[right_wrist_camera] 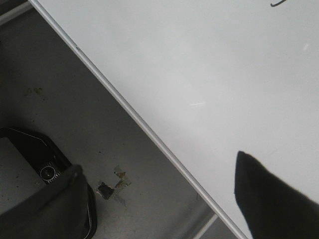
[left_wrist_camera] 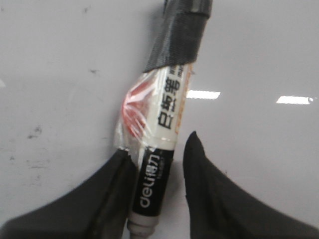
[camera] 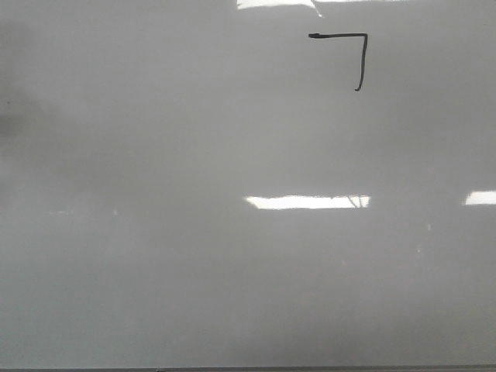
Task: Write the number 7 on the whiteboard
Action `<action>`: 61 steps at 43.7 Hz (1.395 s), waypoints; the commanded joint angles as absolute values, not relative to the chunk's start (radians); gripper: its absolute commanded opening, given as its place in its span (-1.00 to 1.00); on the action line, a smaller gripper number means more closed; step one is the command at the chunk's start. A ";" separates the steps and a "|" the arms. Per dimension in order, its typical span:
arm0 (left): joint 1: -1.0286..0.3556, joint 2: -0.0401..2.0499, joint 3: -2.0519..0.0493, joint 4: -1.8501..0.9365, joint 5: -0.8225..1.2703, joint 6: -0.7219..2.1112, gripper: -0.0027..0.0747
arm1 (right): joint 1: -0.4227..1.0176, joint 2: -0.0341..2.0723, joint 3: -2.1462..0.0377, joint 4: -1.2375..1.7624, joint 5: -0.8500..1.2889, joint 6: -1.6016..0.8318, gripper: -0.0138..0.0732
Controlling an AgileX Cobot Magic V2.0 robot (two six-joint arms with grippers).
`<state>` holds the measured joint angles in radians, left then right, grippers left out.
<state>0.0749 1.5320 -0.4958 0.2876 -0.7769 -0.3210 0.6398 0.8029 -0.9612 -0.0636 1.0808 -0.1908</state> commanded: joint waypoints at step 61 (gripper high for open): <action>-0.041 1.184 -0.916 0.352 0.385 -0.256 0.30 | 0.634 0.797 -0.994 -0.042 1.013 -0.060 0.72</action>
<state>-0.0087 1.2726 -0.8505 0.3448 0.3224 -0.2899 0.6398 0.8029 -0.9612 -0.0413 1.0786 -0.1105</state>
